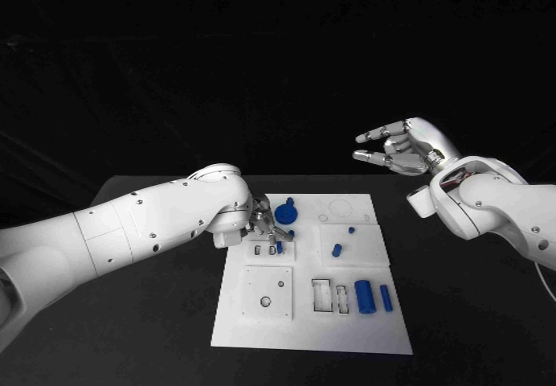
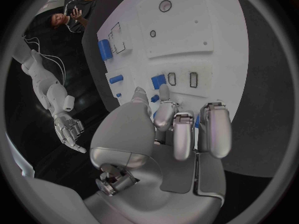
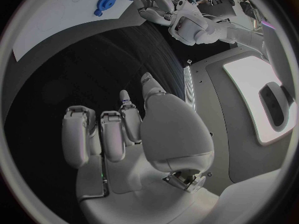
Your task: Assemble the parts on the task board
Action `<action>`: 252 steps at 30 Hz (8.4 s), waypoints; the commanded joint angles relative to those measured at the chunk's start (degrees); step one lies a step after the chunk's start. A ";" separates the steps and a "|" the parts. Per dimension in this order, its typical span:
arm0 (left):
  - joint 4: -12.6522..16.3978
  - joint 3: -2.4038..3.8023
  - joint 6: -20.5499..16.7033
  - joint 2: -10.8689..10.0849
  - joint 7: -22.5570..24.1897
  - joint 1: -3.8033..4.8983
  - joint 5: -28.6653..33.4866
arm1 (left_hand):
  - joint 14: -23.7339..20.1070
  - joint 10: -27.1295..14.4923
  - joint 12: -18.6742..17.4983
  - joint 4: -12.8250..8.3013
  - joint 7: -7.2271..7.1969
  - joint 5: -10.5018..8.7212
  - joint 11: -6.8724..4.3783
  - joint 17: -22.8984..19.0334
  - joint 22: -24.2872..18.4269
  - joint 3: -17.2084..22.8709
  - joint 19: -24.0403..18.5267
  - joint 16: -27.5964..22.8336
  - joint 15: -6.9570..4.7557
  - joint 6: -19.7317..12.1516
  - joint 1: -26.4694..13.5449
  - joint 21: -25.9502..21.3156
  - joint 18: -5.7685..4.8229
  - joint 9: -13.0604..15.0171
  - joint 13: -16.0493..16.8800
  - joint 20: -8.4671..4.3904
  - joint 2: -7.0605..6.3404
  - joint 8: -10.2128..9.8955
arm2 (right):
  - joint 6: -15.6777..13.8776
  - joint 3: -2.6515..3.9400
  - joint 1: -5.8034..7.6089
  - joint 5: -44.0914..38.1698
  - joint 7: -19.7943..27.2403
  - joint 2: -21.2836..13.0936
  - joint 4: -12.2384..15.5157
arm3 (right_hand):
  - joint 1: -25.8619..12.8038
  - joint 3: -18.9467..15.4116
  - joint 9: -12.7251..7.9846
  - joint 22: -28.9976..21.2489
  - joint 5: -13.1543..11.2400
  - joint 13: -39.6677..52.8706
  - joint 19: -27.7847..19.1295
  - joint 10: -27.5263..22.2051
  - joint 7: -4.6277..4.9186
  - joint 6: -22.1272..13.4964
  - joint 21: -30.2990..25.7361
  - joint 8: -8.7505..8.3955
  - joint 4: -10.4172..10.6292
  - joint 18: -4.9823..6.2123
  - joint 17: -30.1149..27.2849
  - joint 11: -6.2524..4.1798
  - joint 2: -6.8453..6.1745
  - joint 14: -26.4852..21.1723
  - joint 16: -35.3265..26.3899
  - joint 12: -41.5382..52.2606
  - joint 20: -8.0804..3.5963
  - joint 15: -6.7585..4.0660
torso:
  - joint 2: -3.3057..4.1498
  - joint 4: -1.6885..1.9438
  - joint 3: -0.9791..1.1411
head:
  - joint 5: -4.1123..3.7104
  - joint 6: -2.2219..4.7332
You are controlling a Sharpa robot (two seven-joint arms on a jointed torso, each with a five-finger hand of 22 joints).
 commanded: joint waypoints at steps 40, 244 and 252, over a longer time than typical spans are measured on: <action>-2.31 -0.49 3.21 1.99 -7.19 -0.44 -0.20 | 5.84 0.18 0.11 -0.45 -0.25 1.10 -0.16 15.09 0.71 2.50 1.27 0.17 -0.51 -1.34 4.90 0.37 -1.13 1.88 0.09 -0.33 1.22 1.15 | 1.26 -0.02 -0.07 -0.71 -0.29 0.26 -0.20 | 0.49 -0.15 -0.03 -0.09 0.57 4.58 -0.30 -0.49 0.01 -0.24 -0.40 -0.04 -0.37 0.46 7.77 0.07 0.21 4.39 -0.37 -0.45 0.03 0.10 | 0.03 0.04 0.09 | -0.17 -0.62; -4.91 2.95 2.00 -4.63 1.07 3.35 -3.00 | 5.84 -0.40 -2.76 0.06 1.62 5.50 1.39 15.09 1.62 12.12 1.14 0.17 0.74 -3.32 -6.07 -1.19 -0.95 2.24 -1.68 0.74 -9.23 -6.61 | 4.28 -0.51 -0.67 -0.06 -0.35 1.16 -2.18 | -1.34 -1.59 -0.02 -0.37 0.97 4.34 -0.37 -0.52 -0.03 -0.26 -0.62 0.01 0.29 0.51 7.53 0.07 0.50 4.37 -0.60 -0.61 0.03 0.10 | 0.07 0.16 0.10 | 1.02 -1.00; -12.24 1.60 3.19 -0.08 2.90 3.36 -6.00 | 5.84 0.10 -2.14 0.03 1.37 5.47 1.21 15.09 2.18 11.29 1.39 0.17 0.65 -1.88 -5.31 -0.86 -1.04 1.44 -1.14 0.74 -7.92 -6.70 | 4.39 -0.52 -0.79 -0.06 -0.30 1.49 -2.34 | -1.34 -1.59 -0.02 -0.37 0.97 4.34 -0.37 -0.52 -0.03 -0.26 -0.62 0.01 0.29 0.51 7.53 0.07 0.50 4.37 -0.60 -0.61 0.03 0.10 | 0.23 0.00 0.00 | 1.13 -0.87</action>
